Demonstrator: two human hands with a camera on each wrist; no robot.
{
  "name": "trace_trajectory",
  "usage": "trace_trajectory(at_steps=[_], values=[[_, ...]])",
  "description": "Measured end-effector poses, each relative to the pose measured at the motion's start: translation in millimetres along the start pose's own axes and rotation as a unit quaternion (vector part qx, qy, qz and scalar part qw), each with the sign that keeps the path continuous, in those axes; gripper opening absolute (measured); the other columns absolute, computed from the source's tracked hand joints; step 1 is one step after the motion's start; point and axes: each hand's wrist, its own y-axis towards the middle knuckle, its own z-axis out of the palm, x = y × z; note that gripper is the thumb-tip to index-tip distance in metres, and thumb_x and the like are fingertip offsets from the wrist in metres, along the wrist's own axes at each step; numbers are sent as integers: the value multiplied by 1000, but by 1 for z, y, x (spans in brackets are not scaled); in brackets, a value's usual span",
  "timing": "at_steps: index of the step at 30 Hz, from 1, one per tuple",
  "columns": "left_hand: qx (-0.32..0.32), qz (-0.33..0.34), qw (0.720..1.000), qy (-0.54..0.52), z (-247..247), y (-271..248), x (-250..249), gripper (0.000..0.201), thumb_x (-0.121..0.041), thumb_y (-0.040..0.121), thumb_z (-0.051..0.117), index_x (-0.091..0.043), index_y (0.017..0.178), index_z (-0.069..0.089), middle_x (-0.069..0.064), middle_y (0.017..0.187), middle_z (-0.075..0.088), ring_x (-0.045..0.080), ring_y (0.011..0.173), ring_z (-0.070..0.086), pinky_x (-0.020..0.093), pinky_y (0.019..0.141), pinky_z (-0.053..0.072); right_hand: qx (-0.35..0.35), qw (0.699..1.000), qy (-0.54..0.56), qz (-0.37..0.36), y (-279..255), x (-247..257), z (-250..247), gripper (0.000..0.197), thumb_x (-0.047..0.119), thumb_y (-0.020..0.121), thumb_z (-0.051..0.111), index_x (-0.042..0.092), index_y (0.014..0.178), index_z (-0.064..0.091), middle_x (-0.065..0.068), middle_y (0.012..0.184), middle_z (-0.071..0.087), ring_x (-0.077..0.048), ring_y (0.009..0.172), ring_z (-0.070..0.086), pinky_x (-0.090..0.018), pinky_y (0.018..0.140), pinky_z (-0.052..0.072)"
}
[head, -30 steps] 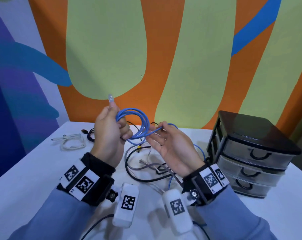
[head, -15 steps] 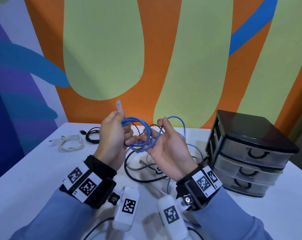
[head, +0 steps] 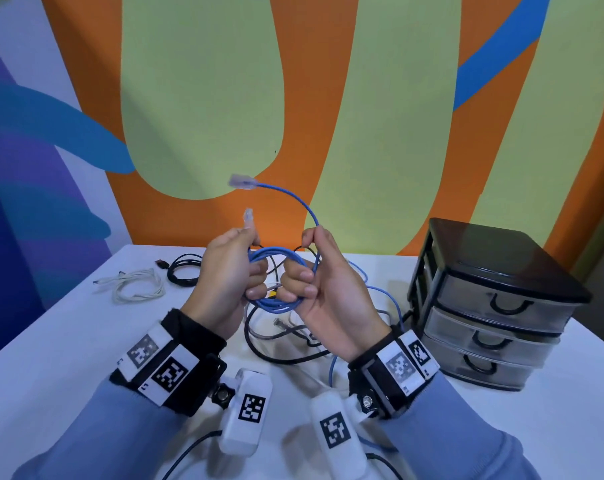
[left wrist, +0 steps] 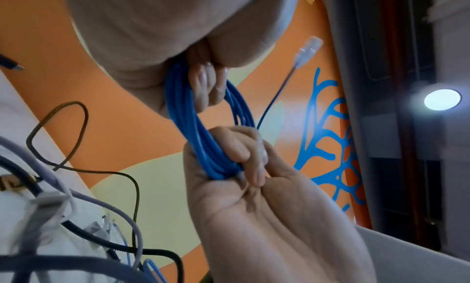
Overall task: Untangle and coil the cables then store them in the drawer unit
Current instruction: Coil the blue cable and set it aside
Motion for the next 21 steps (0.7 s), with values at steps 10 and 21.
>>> trace_trajectory(at_steps=[10,21], values=[[53,-10,998,-37,-2,5,5,19,-19,114,47,-5,108,58,6,64,46,12,43,34,24,43,40,0,999,40,-18,6,2,-11,28,40,107,48,18,90,53,3,73,23,-12,59,13,-29,62,14],[-4,55,998,-42,-17,12,-12,41,-39,111,51,-7,125,73,8,94,74,16,76,70,32,77,60,-105,983,-111,-100,7,8,-16,27,32,107,54,12,104,71,4,69,21,-16,60,10,-30,56,12]])
